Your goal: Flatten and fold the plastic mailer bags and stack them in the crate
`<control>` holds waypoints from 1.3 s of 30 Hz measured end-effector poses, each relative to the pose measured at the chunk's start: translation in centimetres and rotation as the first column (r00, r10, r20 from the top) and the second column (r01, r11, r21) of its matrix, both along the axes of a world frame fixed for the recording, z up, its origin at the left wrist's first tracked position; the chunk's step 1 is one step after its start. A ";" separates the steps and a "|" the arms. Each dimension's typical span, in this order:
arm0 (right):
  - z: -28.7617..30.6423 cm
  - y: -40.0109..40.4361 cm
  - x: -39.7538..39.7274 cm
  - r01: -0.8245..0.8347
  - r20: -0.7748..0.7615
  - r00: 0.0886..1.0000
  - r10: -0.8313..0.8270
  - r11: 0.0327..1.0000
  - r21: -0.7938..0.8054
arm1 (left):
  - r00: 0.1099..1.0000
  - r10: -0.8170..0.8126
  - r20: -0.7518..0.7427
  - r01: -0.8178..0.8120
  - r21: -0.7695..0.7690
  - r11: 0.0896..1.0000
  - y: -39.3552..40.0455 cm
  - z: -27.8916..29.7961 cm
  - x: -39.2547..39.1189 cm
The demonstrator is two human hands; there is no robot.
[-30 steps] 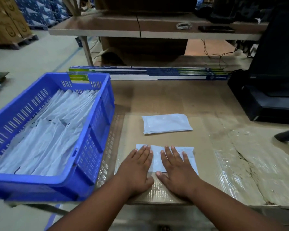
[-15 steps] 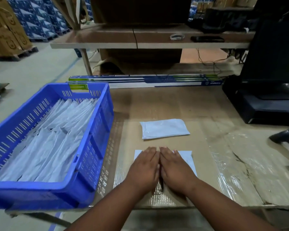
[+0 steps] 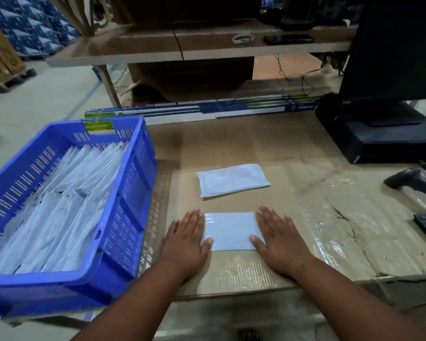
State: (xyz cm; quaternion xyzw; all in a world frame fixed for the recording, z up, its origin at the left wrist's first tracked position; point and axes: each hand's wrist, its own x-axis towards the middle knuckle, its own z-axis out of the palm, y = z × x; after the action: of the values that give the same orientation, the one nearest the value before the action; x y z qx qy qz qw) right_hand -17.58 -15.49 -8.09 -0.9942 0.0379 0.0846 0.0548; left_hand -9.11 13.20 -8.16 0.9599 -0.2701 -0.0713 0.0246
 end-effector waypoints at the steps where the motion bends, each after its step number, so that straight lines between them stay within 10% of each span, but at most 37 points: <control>1: 0.4 -0.4 0.0 0.032 -0.041 0.999 -0.033 0.999 -0.022 | 1.000 0.014 0.007 -0.014 0.024 1.000 0.1 0.3 -0.1; 6: 2.5 -0.2 0.6 0.075 -0.014 0.997 -0.076 0.995 -0.070 | 1.000 0.003 0.030 -0.002 -0.030 1.000 -1.6 1.9 -0.8; 12: 2.0 6.1 2.1 -0.254 0.094 0.967 0.237 0.921 0.294 | 0.966 -0.256 -0.030 0.247 -0.170 0.954 -5.4 0.4 -1.4; 25: 0.8 -1.9 1.9 -0.095 -0.112 0.988 0.106 0.991 0.098 | 0.998 -0.007 -0.068 0.006 -0.024 1.000 -1.1 0.2 0.4; 32: 6.1 -2.1 7.2 -0.222 -0.060 0.972 0.229 0.969 0.104 | 0.985 -0.140 0.096 0.161 -0.253 0.954 -4.0 3.8 2.6; 39: 6.4 -1.9 10.5 -0.326 -0.180 0.927 0.329 0.944 0.047 | 0.976 -0.133 -0.174 0.142 0.045 0.989 -9.6 6.3 6.2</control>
State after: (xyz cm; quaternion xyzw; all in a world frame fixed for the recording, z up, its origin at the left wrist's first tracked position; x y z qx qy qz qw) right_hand -7.08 -17.41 -1.73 -0.9738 -0.1244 0.1852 0.0443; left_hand -2.92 3.64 -1.84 0.9296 -0.3306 -0.1624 0.0149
